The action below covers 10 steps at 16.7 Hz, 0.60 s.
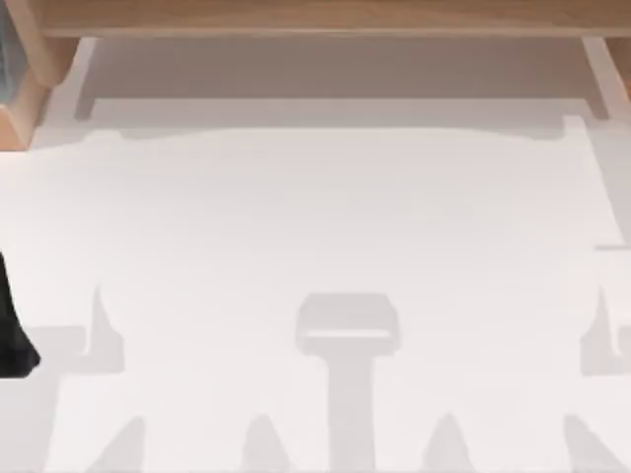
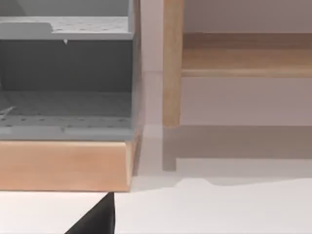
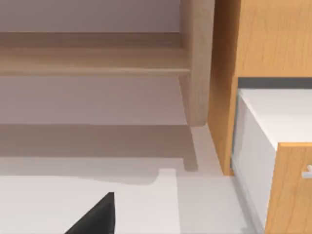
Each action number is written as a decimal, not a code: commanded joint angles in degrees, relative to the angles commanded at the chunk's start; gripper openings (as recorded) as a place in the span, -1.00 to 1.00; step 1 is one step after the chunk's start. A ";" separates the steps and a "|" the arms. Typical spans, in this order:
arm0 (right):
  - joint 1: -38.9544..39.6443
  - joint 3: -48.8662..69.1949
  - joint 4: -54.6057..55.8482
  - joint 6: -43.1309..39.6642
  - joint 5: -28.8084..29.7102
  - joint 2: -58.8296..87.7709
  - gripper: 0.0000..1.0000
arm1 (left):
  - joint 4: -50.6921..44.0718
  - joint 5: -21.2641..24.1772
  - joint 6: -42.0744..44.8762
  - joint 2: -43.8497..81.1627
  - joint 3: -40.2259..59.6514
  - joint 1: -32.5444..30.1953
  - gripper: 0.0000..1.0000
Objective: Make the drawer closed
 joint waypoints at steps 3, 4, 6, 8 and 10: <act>-0.37 0.71 0.54 0.02 -0.42 0.75 1.00 | 0.00 0.00 0.00 0.00 0.00 0.00 1.00; -1.00 1.83 1.33 0.04 -1.09 1.99 1.00 | 0.00 0.00 0.00 0.00 0.00 0.00 1.00; -3.09 5.32 3.70 0.11 -3.20 6.39 1.00 | 0.00 0.00 0.00 0.00 0.00 0.00 1.00; -5.84 9.84 6.58 0.21 -5.84 13.09 1.00 | 0.00 0.00 0.00 0.00 0.00 0.00 1.00; -8.85 14.87 9.60 0.31 -8.71 21.62 1.00 | 0.00 0.00 0.00 0.00 0.00 0.00 1.00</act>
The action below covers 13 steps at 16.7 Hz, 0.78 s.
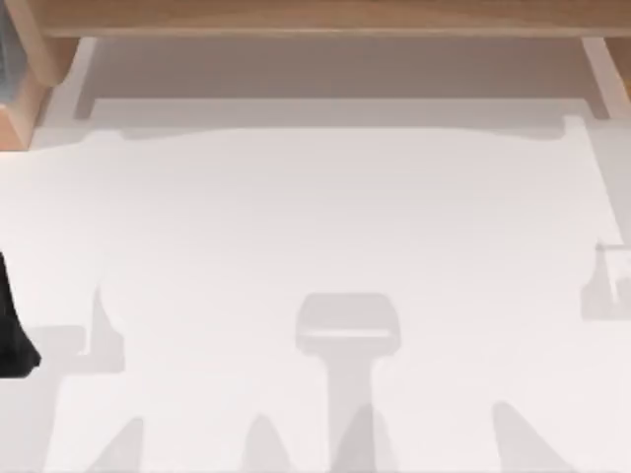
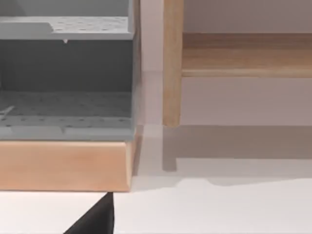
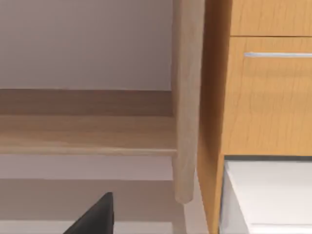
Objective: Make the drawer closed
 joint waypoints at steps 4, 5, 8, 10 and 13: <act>-5.94 10.39 6.15 0.25 -5.73 19.35 1.00 | 0.00 0.00 0.00 0.00 0.00 0.00 1.00; -7.33 12.90 7.67 0.32 -7.11 24.03 1.00 | 0.00 0.00 0.00 0.00 0.00 0.00 1.00; -11.13 19.67 11.79 0.47 -10.88 36.05 1.00 | 0.00 0.00 0.00 0.00 0.00 0.00 1.00; -13.24 23.18 14.06 0.53 -12.94 41.47 1.00 | 0.00 0.00 0.00 0.00 0.00 0.00 1.00; -15.20 26.37 16.14 0.60 -14.79 45.12 1.00 | 0.00 0.00 0.00 0.00 0.00 0.00 1.00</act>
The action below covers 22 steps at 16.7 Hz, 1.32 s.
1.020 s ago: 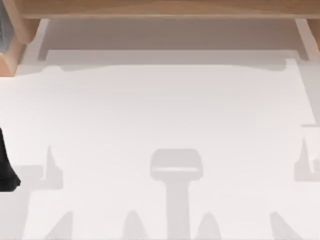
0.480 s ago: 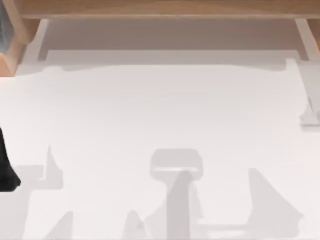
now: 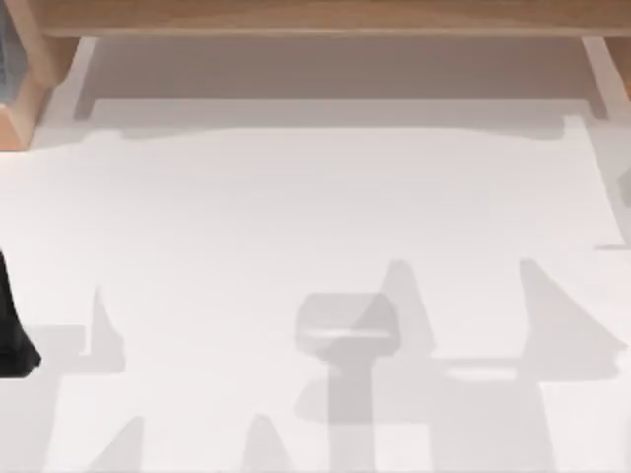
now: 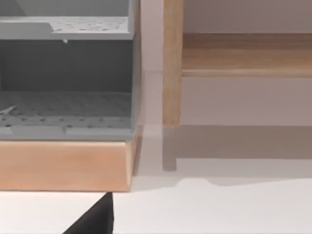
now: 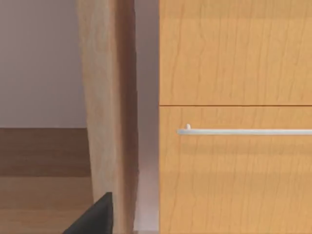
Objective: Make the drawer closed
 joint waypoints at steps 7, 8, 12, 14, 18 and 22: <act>-0.48 -0.34 1.59 -1.76 -0.33 0.28 1.00 | 0.00 0.00 0.00 0.00 0.00 0.00 1.00; -1.12 -0.70 3.10 -3.49 -0.65 0.75 1.00 | 0.00 0.00 0.00 0.00 0.00 0.00 1.00; -5.46 -3.76 12.25 -14.66 -2.58 5.21 1.00 | 0.00 0.00 0.00 0.00 0.00 0.00 1.00; -8.23 -6.04 18.09 -22.05 -3.79 8.90 1.00 | 0.00 0.00 0.00 0.00 0.00 0.00 1.00; -13.74 -10.97 30.83 -38.54 -6.63 18.17 1.00 | 0.00 0.00 0.00 0.00 0.00 0.00 1.00; -17.78 -14.72 43.44 -55.58 -10.06 28.36 1.00 | 0.00 0.00 0.00 0.00 0.00 0.00 1.00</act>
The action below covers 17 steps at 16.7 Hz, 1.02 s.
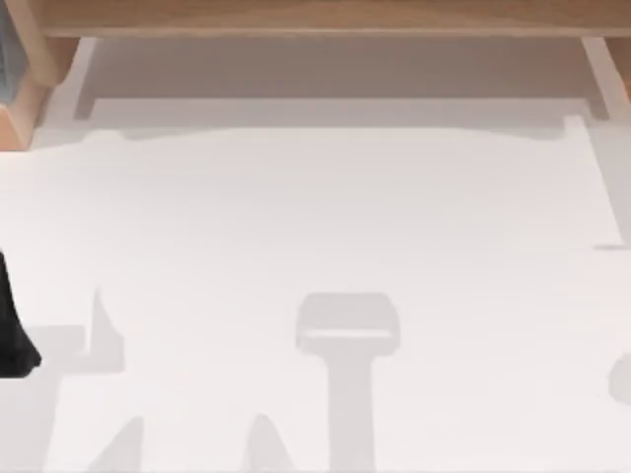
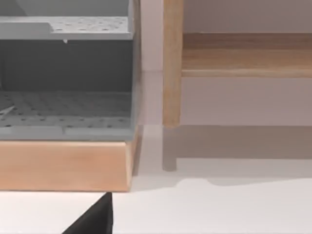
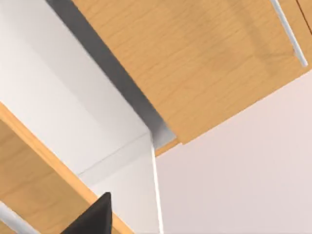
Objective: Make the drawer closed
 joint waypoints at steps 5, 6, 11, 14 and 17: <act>-1.68 -1.66 13.25 -19.29 -4.28 11.82 1.00 | 0.00 0.00 0.00 0.00 0.00 0.00 1.00; -1.65 -1.73 15.43 -22.52 -4.99 13.81 1.00 | 0.00 0.00 0.00 0.00 0.00 0.00 1.00; -1.09 -1.66 22.60 -33.22 -7.18 20.79 1.00 | 0.00 0.00 0.00 0.00 0.00 0.00 1.00; -1.00 -1.63 23.29 -34.24 -7.37 21.54 1.00 | 0.00 0.00 0.00 0.00 0.00 0.00 1.00; -1.20 -1.56 23.15 -34.15 -7.29 21.37 1.00 | 0.00 0.00 0.00 0.00 0.00 0.00 1.00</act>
